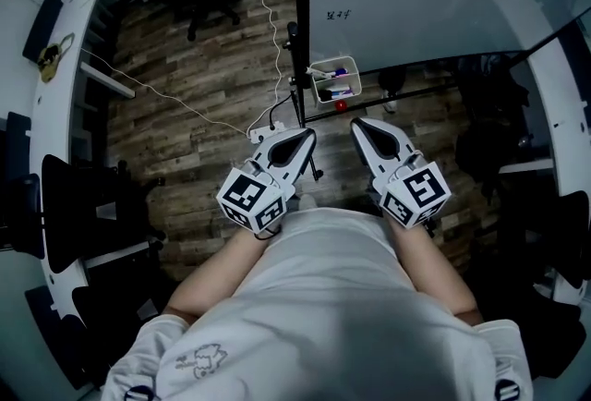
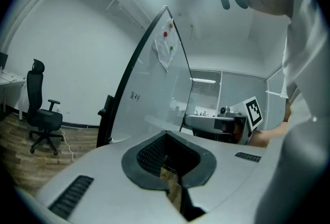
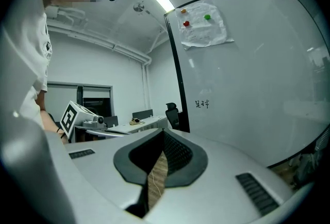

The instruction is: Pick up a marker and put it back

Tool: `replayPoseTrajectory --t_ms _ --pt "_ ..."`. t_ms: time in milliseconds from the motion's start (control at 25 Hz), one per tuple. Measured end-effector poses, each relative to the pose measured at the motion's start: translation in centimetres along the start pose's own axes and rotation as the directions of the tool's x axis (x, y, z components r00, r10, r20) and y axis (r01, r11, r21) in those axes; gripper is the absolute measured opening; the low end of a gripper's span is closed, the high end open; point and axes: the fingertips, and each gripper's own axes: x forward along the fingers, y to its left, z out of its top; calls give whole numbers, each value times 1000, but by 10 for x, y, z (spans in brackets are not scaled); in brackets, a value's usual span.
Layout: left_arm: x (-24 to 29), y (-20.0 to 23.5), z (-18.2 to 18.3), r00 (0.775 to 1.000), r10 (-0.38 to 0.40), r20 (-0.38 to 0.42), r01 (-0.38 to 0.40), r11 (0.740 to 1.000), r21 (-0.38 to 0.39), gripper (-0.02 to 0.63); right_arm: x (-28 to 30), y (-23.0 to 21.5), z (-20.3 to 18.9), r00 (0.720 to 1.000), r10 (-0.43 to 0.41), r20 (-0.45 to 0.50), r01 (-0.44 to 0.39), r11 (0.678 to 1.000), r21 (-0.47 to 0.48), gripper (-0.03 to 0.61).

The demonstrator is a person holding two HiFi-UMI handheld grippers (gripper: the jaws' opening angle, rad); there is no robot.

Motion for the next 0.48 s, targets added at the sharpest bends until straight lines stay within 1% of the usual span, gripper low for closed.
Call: replayPoseTrajectory --t_ms 160,400,480 --pt "14 -41 0 999 -30 13 29 999 29 5 -35 -4 6 1000 0 21 1 1000 -16 11" --pt "27 -103 -13 999 -14 36 12 999 34 5 -105 -10 -4 1000 1 17 -1 1000 -19 11" --pt "29 -125 -20 999 -9 38 7 999 47 5 -126 -12 -6 999 -13 30 14 1000 -25 11"
